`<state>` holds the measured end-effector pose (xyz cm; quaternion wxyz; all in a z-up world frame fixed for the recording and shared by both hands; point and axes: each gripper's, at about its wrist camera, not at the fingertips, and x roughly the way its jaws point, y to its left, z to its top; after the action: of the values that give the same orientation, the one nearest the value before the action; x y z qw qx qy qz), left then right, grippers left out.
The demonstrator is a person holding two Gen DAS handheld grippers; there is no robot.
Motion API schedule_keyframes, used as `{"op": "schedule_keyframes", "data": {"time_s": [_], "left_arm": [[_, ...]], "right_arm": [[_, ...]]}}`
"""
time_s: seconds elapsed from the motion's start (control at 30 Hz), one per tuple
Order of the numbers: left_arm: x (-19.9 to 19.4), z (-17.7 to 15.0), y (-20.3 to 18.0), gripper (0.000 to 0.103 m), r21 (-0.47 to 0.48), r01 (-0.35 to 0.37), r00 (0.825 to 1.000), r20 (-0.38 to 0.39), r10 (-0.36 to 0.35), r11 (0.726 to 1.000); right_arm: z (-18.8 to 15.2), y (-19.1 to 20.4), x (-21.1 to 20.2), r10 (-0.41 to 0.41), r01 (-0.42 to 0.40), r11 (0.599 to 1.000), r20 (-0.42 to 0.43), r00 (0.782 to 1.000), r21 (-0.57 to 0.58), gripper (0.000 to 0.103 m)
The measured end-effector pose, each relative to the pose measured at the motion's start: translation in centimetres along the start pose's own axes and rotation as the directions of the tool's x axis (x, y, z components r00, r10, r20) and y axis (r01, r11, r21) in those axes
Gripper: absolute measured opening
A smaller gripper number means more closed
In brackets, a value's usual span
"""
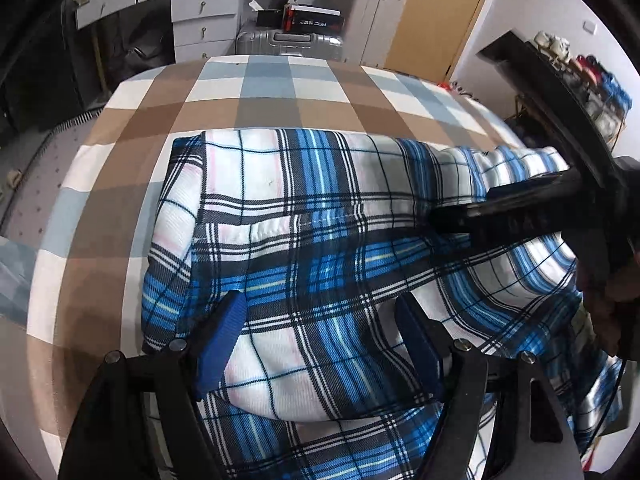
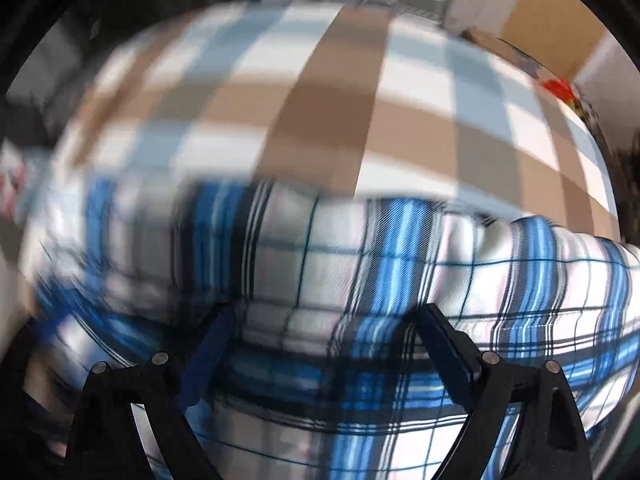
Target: Fold large clothes
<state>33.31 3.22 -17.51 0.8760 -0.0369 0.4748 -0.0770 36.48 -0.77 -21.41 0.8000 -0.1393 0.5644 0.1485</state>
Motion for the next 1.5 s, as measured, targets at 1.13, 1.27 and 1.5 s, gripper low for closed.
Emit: {"op": "schedule_keyframes", "data": {"time_s": [1.13,1.27,1.5], "left_arm": [[0.7,-0.8,-1.6,0.083,0.087,-0.095,0.995,0.003,0.095,0.992],[0.6,-0.8,-1.6,0.083,0.09,-0.095,0.995,0.004,0.095,0.991],[0.6,-0.5,-1.6,0.084,0.06,-0.106,0.994,-0.019,0.108,0.993]], "right_arm": [[-2.5,-8.9,-0.5,-0.055,0.049,0.993,0.053,0.997,0.106,0.08],[-2.6,-9.9,-2.4,-0.03,0.024,0.998,0.105,0.994,0.06,0.068],[-3.7,-18.9,-5.1,-0.095,0.058,0.955,0.113,0.989,0.291,0.067]]}}
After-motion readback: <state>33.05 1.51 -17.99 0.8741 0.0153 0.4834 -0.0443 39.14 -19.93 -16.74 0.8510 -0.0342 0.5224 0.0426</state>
